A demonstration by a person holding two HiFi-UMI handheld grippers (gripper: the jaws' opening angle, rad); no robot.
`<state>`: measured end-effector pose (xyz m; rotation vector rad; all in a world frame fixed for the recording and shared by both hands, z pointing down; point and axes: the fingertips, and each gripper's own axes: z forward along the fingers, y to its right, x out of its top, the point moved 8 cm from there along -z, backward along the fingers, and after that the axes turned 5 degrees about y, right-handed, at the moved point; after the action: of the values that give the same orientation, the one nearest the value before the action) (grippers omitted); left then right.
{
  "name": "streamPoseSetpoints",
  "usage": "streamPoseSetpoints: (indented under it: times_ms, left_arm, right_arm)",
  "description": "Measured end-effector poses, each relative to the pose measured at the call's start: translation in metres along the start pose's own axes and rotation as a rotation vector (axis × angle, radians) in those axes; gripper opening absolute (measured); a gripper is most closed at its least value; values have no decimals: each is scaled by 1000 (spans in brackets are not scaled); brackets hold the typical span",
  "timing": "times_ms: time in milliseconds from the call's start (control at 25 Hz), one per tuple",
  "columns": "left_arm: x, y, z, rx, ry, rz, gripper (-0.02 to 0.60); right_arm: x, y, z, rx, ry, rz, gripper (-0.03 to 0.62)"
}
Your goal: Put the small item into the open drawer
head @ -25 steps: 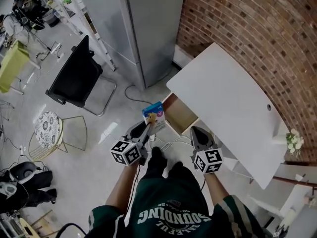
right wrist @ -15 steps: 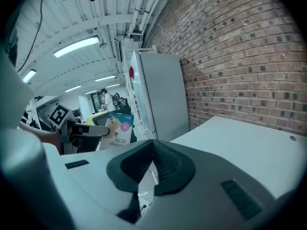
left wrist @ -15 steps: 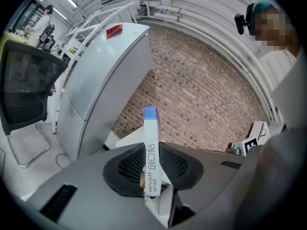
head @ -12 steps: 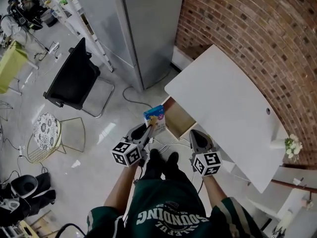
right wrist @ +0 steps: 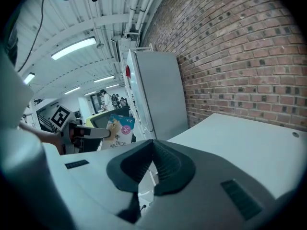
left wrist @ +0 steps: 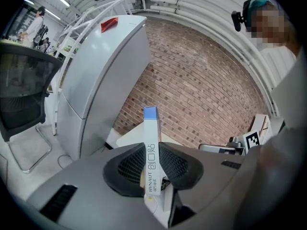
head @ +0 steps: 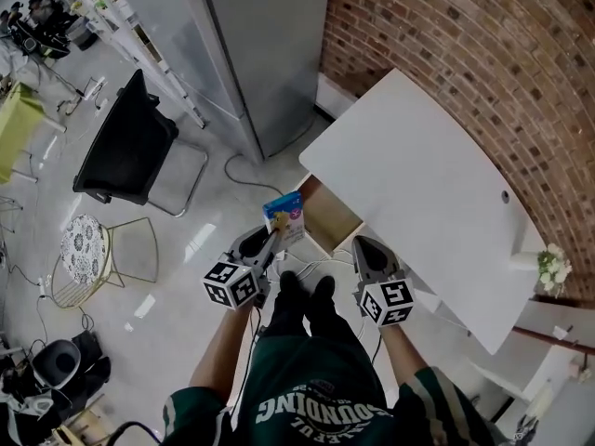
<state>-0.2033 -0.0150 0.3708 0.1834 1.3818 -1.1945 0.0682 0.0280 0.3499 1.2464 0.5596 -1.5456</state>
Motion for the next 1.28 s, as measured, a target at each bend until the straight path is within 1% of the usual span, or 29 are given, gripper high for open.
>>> streamPoseSetpoints:
  times_ms: [240, 440, 680, 1000, 1160, 1280]
  left_arm:
    - [-22, -7, 27, -20, -87, 38, 100]
    - [-35, -12, 52, -60, -150, 124, 100]
    - [-64, -27, 80, -98, -216, 176, 100]
    - [-116, -38, 103, -104, -269, 138, 100]
    - [-143, -48, 117, -94, -290, 109, 100]
    - [-159, -52, 132, -102, -309, 107, 100]
  right_arm:
    - [-20, 14, 2, -21, -30, 31, 23]
    - [-32, 26, 7, -32, -35, 53, 23]
    - [-57, 43, 18, -54, -46, 84, 23]
    - [-91, 49, 30, -79, -73, 128, 23]
    - [-112, 53, 33, -70, -99, 138, 23]
    - [-123, 59, 37, -67, -99, 145, 23]
